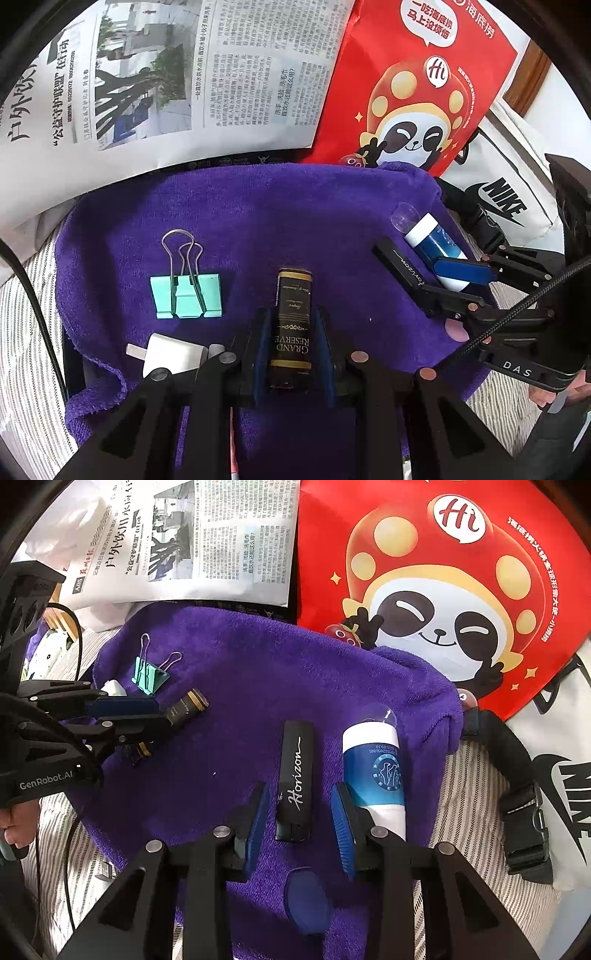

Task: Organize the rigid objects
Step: 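Lower the Horizon case onto the towel and open the right tool while the left tool lowers the box, then move the left tool down to the grey USB plug and close on it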

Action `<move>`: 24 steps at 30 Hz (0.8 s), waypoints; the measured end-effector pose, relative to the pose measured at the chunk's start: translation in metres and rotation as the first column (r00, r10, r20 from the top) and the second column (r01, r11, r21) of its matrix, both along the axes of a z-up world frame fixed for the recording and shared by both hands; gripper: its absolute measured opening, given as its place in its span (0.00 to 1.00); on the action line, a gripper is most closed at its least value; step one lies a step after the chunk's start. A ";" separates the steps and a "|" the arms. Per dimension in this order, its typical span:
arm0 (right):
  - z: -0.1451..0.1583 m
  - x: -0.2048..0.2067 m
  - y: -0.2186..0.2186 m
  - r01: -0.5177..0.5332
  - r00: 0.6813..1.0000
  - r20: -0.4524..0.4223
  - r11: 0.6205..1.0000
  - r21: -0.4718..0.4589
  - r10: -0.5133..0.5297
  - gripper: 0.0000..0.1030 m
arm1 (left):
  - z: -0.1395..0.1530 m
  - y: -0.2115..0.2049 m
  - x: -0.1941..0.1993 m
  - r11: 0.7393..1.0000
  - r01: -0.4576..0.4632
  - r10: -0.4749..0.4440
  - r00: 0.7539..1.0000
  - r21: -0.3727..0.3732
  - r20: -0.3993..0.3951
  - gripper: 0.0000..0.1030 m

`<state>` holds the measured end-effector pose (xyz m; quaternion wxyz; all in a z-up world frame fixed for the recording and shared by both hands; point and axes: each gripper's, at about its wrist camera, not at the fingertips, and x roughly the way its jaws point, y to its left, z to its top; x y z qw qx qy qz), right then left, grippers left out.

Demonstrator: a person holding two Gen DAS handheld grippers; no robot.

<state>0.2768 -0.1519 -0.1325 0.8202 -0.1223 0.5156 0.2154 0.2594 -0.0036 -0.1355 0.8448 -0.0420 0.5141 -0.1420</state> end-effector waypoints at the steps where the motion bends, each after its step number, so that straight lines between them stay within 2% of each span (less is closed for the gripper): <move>1: 0.000 -0.001 -0.001 0.001 1.000 0.000 1.000 0.001 -0.001 0.34 | 0.001 0.001 0.000 1.000 0.000 0.000 1.000 -0.001 -0.002 0.23; 9: 0.003 0.000 -0.005 0.006 1.000 -0.004 1.000 0.021 -0.006 0.35 | 0.006 0.004 -0.002 1.000 -0.004 0.005 1.000 0.029 -0.007 0.24; 15: 0.016 -0.007 -0.009 -0.002 1.000 0.018 0.999 0.045 0.001 0.39 | 0.035 0.010 -0.015 0.997 -0.023 0.020 0.999 0.078 0.042 0.24; 19: 0.037 -0.019 -0.015 0.008 0.999 0.050 0.997 0.071 -0.011 0.39 | 0.060 0.010 -0.030 0.994 -0.040 0.031 0.996 0.104 0.087 0.24; 22: 0.058 -0.031 -0.016 0.013 0.995 0.095 0.997 0.072 -0.020 0.39 | 0.075 0.009 -0.049 0.992 -0.047 0.034 0.993 0.113 0.117 0.33; 24: 0.073 -0.045 -0.019 0.022 0.991 0.127 0.995 0.097 -0.034 0.41 | 0.080 0.007 -0.067 0.989 -0.038 0.020 0.992 0.145 0.125 0.35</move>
